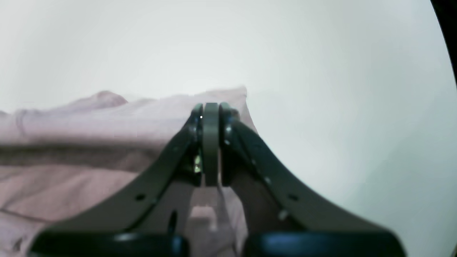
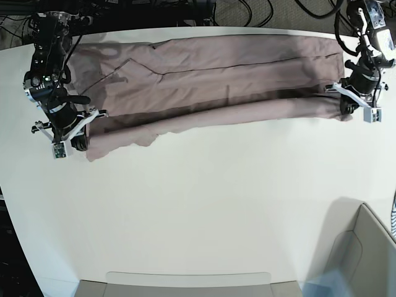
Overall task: Fold the T-shirt properly
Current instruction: 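Lift the hem with both grippers and fold it toward the collar fold, then lay the hem onto the folded edge and open both grippers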
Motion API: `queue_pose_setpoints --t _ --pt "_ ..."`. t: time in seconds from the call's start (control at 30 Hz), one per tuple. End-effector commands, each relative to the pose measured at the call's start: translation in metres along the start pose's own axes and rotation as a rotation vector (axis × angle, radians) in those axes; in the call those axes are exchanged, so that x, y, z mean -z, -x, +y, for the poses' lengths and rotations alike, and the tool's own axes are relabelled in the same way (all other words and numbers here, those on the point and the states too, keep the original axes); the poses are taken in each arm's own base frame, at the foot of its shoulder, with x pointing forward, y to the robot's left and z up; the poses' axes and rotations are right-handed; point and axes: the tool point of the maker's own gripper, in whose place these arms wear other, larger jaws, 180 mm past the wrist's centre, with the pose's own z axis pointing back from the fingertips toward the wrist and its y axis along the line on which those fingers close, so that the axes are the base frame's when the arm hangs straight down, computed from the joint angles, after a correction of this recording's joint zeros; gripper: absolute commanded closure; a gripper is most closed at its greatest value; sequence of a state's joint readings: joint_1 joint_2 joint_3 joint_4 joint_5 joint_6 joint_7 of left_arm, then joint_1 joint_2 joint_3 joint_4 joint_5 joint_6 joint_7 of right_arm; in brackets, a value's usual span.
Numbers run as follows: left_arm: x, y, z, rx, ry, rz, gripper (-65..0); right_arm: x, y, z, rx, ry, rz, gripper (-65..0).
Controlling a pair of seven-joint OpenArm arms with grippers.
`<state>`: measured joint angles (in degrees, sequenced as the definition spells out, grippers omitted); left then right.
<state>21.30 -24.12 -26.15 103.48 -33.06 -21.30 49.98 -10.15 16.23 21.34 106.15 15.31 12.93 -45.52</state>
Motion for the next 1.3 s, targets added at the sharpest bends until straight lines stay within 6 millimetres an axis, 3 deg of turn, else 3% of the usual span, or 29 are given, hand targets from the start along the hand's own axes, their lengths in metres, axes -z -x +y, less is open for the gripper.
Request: queue_pose_setpoints --t 0.0,0.27,0.5,1.27 --pt "-0.007 -0.016 -0.001 0.033 0.001 -0.041 0.0 -0.005 -0.012 -0.005 -0.006 0.007 -0.045 0.0" --pt "-0.016 -0.003 -0.005 0.056 0.004 -0.003 0.0 -0.024 -0.002 0.002 -0.019 -0.003 -0.038 0.0" --pt "-0.022 0.018 -0.004 0.061 0.001 0.051 0.0 -0.036 0.01 -0.012 -0.01 0.04 -0.016 0.0" --pt "-0.036 0.066 0.007 0.099 -0.039 0.188 0.0 -0.067 0.083 0.013 -0.015 -0.012 0.168 0.0"
